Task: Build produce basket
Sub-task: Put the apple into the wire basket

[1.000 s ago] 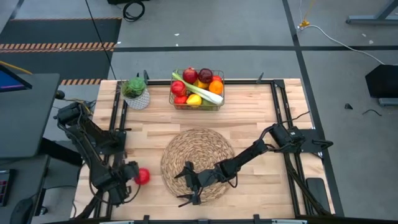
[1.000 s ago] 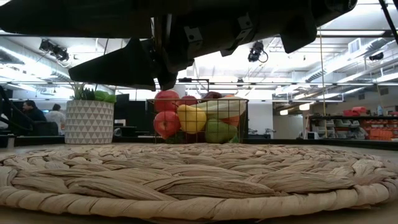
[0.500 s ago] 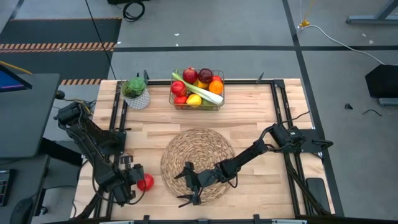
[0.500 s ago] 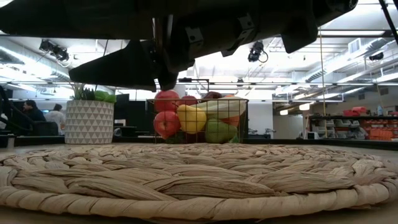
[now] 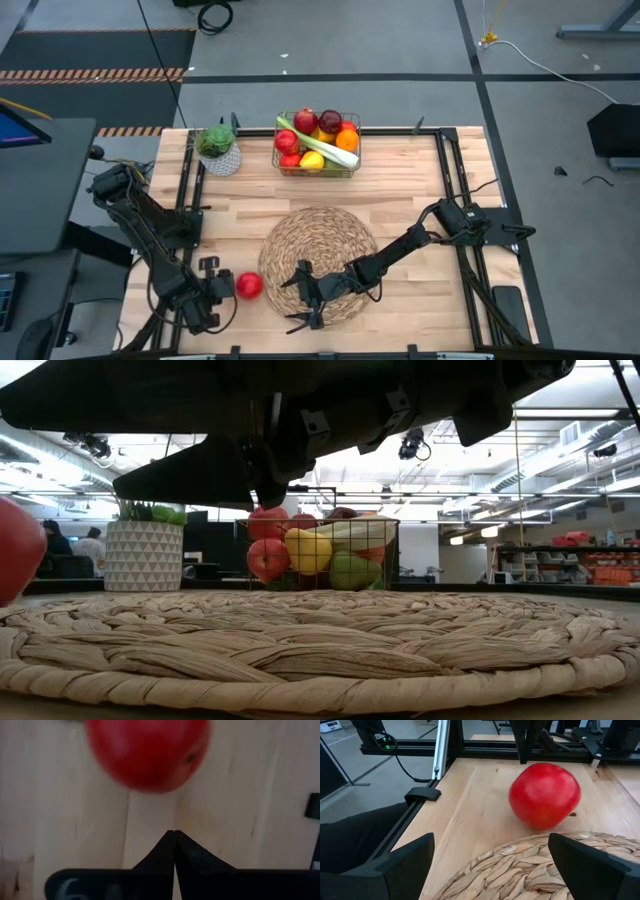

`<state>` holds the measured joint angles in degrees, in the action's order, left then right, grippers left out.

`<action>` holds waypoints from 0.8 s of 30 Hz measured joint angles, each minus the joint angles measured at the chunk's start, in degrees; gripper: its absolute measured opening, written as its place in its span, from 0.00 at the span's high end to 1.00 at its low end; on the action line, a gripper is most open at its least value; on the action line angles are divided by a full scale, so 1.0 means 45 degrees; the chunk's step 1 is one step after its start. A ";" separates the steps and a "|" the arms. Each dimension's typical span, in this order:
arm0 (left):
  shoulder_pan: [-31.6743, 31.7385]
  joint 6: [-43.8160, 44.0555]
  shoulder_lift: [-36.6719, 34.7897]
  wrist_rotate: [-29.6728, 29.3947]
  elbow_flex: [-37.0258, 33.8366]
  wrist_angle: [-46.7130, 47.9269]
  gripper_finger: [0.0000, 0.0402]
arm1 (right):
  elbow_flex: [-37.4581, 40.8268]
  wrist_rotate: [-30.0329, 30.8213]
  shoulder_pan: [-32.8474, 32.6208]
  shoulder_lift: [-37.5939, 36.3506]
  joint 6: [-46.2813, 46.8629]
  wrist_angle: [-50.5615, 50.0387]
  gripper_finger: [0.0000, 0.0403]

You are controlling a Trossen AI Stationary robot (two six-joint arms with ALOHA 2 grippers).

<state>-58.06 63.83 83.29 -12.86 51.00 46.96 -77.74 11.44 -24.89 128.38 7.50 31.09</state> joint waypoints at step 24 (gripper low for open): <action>0.0010 -0.0009 0.0000 -0.0612 0.0010 0.0680 0.98 | -0.0003 -0.0598 0.2270 0.0000 -0.1734 0.0682 0.11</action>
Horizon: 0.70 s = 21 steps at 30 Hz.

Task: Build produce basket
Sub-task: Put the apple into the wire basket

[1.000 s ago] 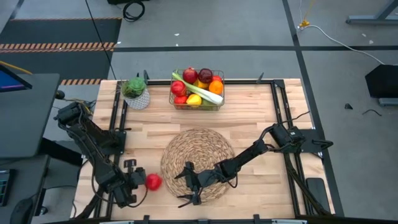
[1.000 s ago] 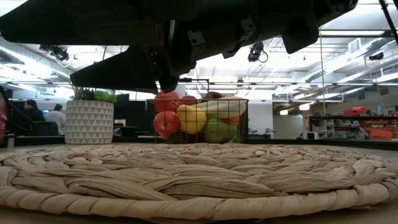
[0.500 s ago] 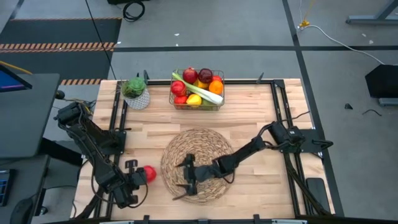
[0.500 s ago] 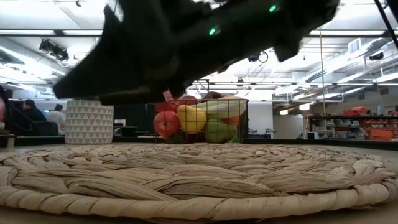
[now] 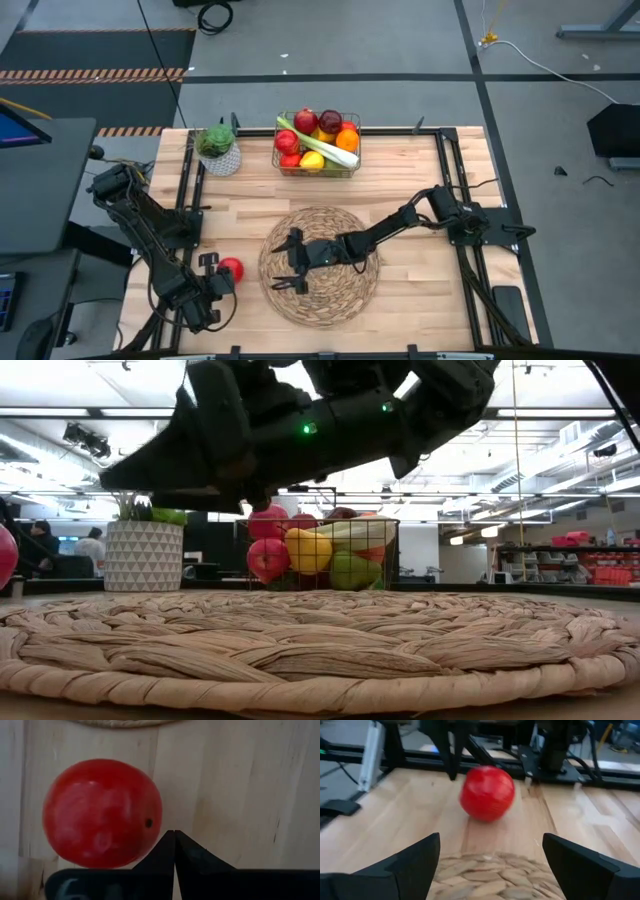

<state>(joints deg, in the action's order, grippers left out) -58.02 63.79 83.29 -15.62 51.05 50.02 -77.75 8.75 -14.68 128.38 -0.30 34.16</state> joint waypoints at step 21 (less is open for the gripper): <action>-0.1405 0.1902 0.0000 0.0136 -0.0101 0.2146 0.98 | 0.0001 -0.0675 -0.0016 0.0000 -0.1019 0.1567 0.12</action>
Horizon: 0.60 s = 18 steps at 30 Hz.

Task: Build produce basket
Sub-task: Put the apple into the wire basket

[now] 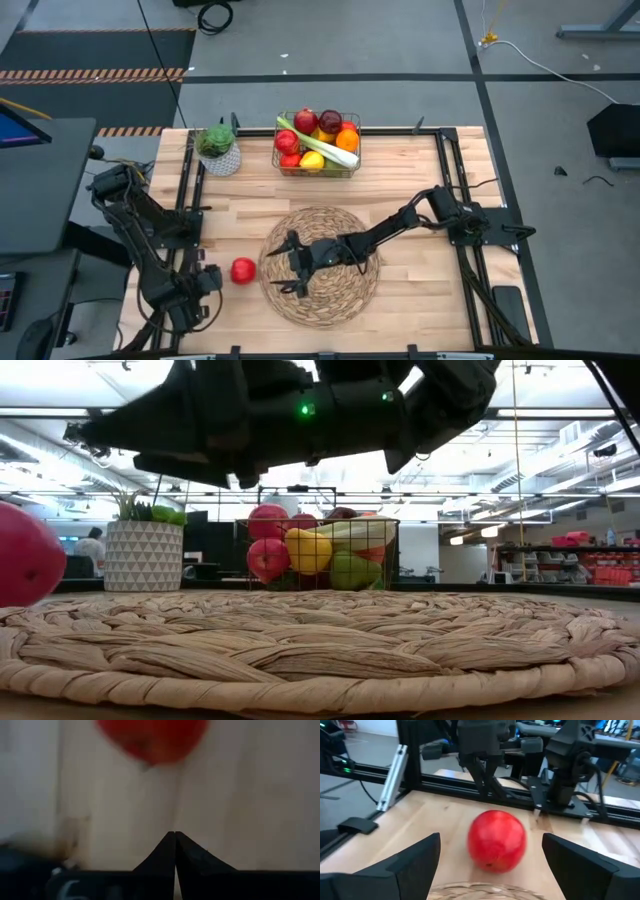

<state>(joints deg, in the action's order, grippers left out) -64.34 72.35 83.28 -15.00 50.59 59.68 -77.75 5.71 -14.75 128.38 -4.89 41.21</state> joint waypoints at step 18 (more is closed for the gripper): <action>0.0785 -0.1583 0.0006 -0.1355 -0.3066 -0.4248 0.98 | -0.0002 -0.0095 0.0192 0.0000 0.1204 -0.1035 0.12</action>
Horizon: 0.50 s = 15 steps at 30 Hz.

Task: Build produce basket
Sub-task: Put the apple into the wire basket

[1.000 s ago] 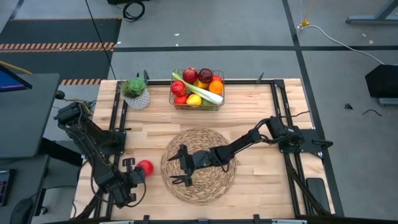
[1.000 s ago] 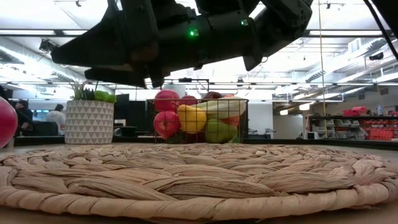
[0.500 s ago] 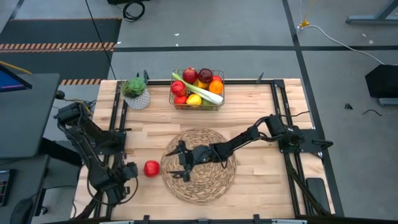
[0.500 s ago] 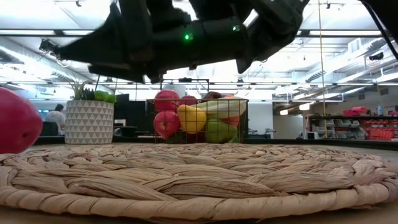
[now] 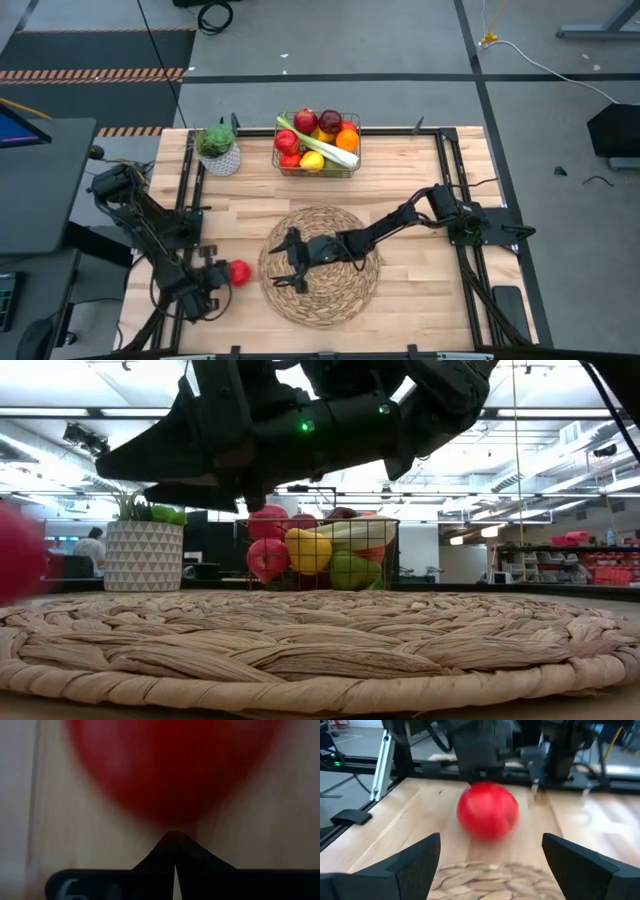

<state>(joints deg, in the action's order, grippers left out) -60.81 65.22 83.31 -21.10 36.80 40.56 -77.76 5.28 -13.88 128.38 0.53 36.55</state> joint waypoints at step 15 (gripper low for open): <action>0.1175 -0.2408 -0.0039 -0.0580 0.0349 -0.3247 0.98 | 0.0257 -0.0065 -0.1297 0.0000 0.0710 -0.1265 0.12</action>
<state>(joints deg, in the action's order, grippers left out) -55.52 54.39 83.13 -23.71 38.37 25.95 -76.60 4.99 -19.72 128.38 3.72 30.86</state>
